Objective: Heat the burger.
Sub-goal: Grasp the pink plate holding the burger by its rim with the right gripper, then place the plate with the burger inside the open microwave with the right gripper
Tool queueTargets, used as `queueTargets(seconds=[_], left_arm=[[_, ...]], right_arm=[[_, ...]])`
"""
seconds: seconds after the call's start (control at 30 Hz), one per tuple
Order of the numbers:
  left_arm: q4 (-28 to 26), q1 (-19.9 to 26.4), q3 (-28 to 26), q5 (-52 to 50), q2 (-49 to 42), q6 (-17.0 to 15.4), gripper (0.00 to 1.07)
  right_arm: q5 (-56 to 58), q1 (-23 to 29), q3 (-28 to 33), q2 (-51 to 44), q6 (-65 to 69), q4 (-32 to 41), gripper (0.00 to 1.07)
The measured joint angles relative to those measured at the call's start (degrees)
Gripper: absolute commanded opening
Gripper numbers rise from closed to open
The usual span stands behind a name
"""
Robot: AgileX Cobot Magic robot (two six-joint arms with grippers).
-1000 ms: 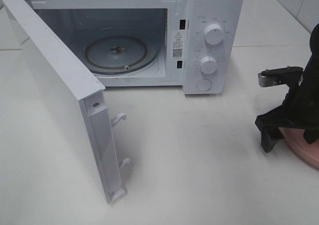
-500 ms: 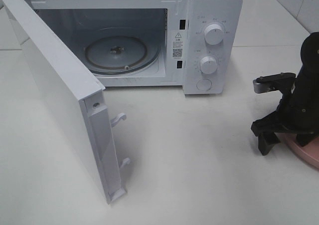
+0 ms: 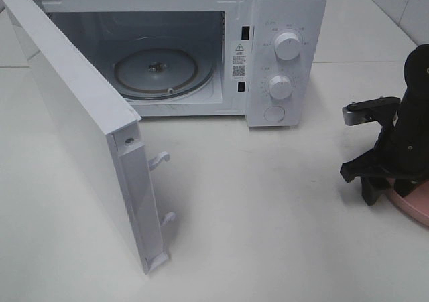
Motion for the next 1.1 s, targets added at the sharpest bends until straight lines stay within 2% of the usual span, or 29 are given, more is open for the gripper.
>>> queueTargets(seconds=[0.03, 0.07, 0.13, 0.67, 1.1], left_arm=[[0.0, 0.0, 0.0, 0.0, 0.0, 0.0, 0.98], [0.0, 0.0, 0.0, 0.0, 0.0, 0.0, 0.98], [0.0, 0.0, 0.0, 0.0, 0.0, 0.0, 0.98], [0.0, 0.0, 0.0, 0.0, 0.0, 0.0, 0.98], [0.0, 0.0, 0.0, 0.0, 0.0, 0.0, 0.98]], right_arm=[[0.0, 0.0, -0.1, 0.0, 0.1, -0.2, 0.27], [0.0, 0.0, -0.1, 0.0, 0.1, -0.2, 0.27], [0.1, -0.1, -0.2, 0.0, 0.2, -1.1, 0.0], [0.5, 0.0, -0.3, -0.5, 1.3, -1.5, 0.0], [3.1, 4.6, -0.2, -0.6, 10.8, -9.7, 0.0]])
